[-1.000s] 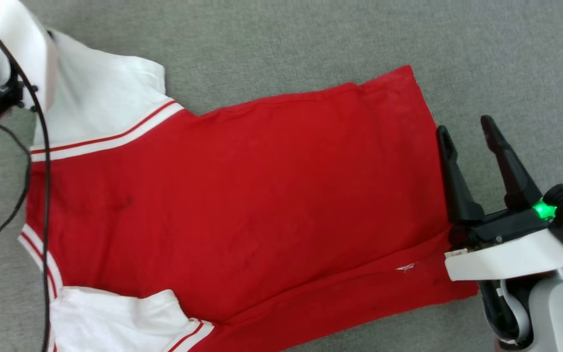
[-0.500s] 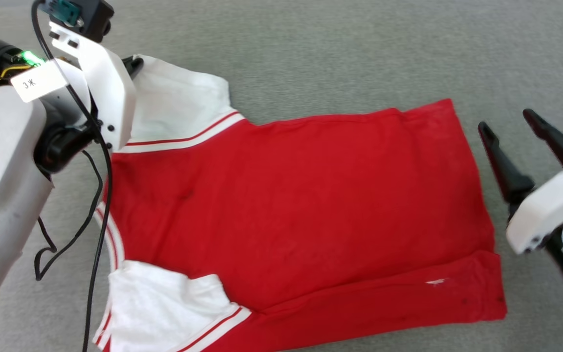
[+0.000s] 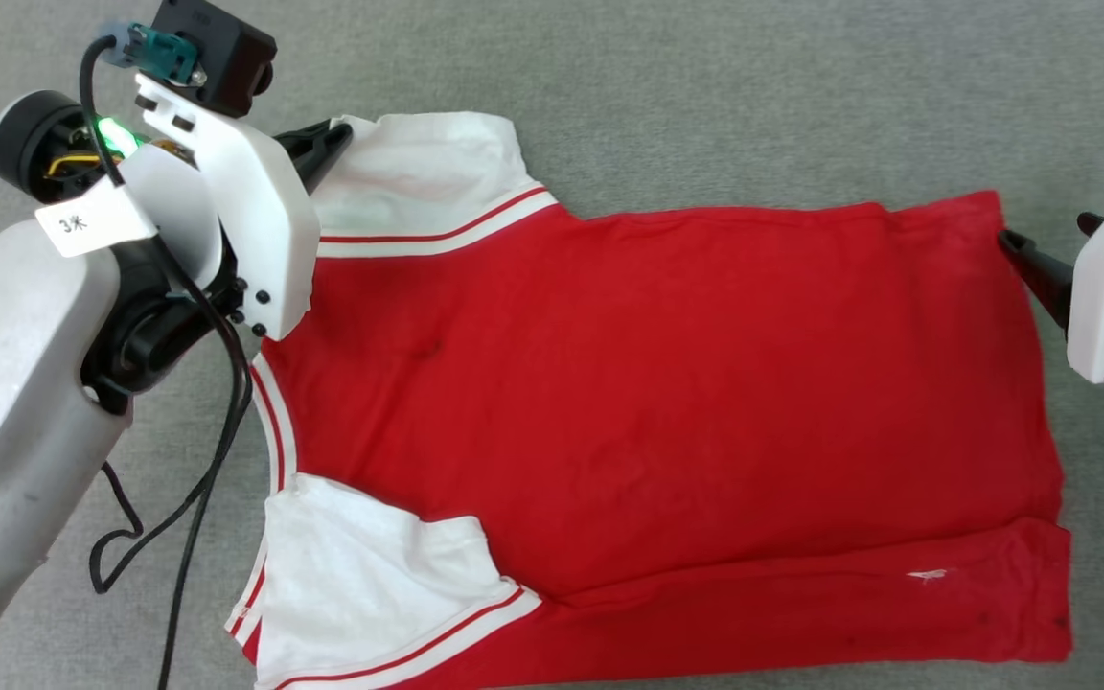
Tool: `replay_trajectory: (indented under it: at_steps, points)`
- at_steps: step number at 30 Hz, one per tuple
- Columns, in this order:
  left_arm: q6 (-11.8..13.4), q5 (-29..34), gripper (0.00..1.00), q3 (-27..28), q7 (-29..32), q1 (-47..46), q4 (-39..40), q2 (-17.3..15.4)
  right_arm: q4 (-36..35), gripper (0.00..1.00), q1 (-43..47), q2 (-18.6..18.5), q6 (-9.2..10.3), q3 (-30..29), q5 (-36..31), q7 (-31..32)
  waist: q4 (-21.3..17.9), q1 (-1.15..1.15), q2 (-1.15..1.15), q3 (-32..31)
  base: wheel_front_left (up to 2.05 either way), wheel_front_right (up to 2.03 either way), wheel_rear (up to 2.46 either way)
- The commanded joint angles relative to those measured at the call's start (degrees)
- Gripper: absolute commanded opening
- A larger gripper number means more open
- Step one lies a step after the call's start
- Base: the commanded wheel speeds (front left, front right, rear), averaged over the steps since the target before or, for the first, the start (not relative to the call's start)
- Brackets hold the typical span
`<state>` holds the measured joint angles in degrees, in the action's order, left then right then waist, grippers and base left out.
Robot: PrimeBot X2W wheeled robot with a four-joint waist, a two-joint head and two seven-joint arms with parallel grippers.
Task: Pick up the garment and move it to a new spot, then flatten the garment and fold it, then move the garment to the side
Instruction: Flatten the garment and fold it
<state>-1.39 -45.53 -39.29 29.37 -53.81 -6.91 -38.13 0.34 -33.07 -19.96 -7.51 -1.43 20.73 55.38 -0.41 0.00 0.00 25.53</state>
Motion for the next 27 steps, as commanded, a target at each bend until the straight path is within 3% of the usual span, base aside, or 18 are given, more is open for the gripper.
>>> replay_trajectory:
  at_steps: [1, 11, 19, 20, 21, 22, 27]
  points:
    - [0.57, 0.26, 0.0, -0.04, 0.54, 0.99, 1.26, -0.6, 1.43, 1.0, -1.77, -0.69, 0.06, 0.06, 0.07, 1.08, 1.07, 0.0, 0.0, 1.1, 0.0, 0.0, 0.0]
    - [1.9, 0.27, 0.0, -0.47, 1.76, 1.5, 6.82, -1.42, 9.03, 1.0, -5.67, -1.7, 0.05, 2.63, -0.7, 1.71, 3.46, 0.0, 0.0, 3.89, 0.0, 0.0, 0.0]
    - [2.32, 0.41, 0.0, -0.91, 1.85, 1.99, 8.12, -1.51, 13.41, 1.0, -4.15, -1.8, 0.02, 7.64, 2.74, -0.62, 4.21, 0.0, 0.0, 4.66, 0.0, 0.0, 0.0]
    - [2.35, 0.39, 0.0, -0.91, 1.79, 2.04, 8.12, -1.62, 13.81, 0.85, -4.04, -1.89, 0.02, 8.07, 3.03, -1.01, 4.24, 0.0, 0.0, 4.67, 0.0, 0.0, 0.0]
    - [2.39, 0.36, 0.0, -0.95, 1.72, 2.04, 8.09, -1.67, 14.11, 0.38, -4.01, -2.17, 0.02, 8.52, 3.19, -1.41, 4.26, 0.0, 0.0, 4.66, 0.0, 0.0, 0.0]
    - [2.43, 0.34, 0.0, -0.96, 1.64, 2.11, 8.02, -1.69, 14.27, 0.0, -4.1, -2.59, 0.02, 9.04, 3.17, -2.21, 4.28, 0.0, 0.0, 4.62, 0.0, 0.0, 0.0]
    - [2.7, 0.12, 0.0, -1.08, 1.01, 2.99, 7.32, -1.42, 15.52, 0.0, -5.6, -3.86, 0.07, 8.7, 3.02, -8.44, 4.24, 0.0, 0.0, 3.61, 0.0, 0.0, 0.0]
